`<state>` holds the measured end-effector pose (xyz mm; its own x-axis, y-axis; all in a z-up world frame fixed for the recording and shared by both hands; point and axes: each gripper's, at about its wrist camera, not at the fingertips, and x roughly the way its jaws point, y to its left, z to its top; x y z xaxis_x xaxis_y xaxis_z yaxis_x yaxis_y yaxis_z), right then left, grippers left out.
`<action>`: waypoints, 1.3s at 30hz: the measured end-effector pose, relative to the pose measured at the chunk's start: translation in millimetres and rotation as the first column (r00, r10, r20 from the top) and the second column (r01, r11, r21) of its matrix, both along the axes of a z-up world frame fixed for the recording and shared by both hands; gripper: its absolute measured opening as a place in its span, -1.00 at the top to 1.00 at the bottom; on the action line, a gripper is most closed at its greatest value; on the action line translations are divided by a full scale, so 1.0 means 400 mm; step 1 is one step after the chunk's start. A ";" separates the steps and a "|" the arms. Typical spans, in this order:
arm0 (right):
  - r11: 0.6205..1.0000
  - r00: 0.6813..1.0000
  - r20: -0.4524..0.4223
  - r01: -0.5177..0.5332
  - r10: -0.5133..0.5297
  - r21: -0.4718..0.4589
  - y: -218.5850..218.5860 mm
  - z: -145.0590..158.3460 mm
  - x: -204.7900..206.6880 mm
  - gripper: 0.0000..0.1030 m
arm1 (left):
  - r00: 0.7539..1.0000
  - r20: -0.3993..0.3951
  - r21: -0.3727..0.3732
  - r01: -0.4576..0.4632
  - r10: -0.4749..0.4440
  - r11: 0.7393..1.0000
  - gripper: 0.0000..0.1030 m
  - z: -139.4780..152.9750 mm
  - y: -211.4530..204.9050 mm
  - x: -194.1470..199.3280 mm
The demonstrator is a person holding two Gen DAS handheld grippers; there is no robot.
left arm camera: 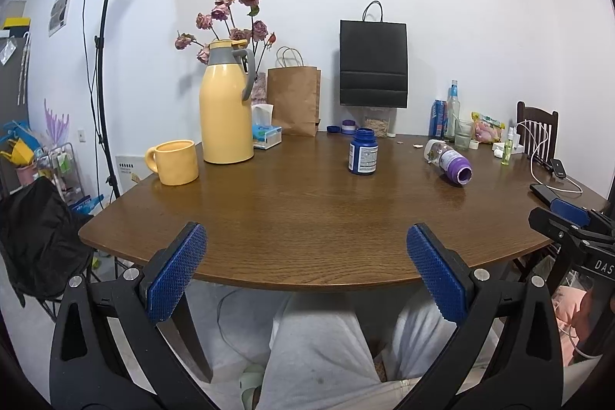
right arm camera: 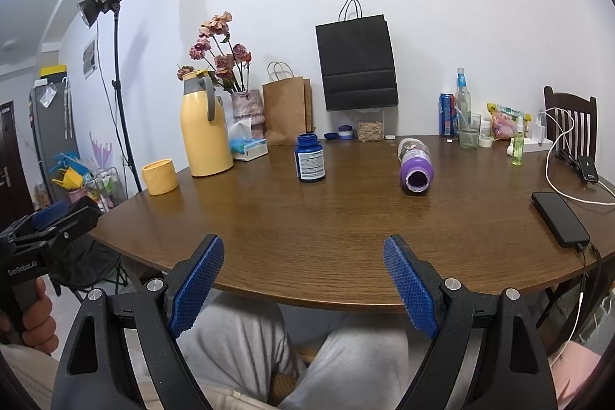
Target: Flip cup upright
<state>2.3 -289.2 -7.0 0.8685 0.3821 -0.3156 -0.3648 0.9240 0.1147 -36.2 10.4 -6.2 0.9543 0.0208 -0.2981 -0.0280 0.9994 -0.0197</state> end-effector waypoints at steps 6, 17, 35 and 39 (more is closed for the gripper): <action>1.000 1.000 0.010 0.000 0.000 -0.005 0.003 0.002 -0.005 -0.73 | 1.000 0.003 0.000 0.000 0.000 1.000 -1.00 0.000 0.000 -0.002; 1.000 1.000 0.009 0.000 0.000 -0.004 0.002 0.002 -0.006 -0.73 | 1.000 0.006 0.006 0.002 -0.002 1.000 -1.00 0.003 -0.001 0.000; 1.000 1.000 0.007 0.001 -0.001 -0.007 0.004 0.000 -0.007 -0.73 | 1.000 0.005 0.003 0.004 -0.004 1.000 -1.00 0.008 0.001 0.003; 1.000 1.000 0.004 0.006 -0.006 -0.005 0.003 -0.001 -0.008 -0.73 | 1.000 0.003 -0.004 0.005 -0.005 1.000 -1.00 0.007 0.005 0.004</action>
<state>-0.9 -288.0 -7.2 0.8722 0.3753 -0.3138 -0.3598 0.9267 0.1083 -34.7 12.3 -3.5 0.9552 0.0148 -0.2957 -0.0228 0.9995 -0.0236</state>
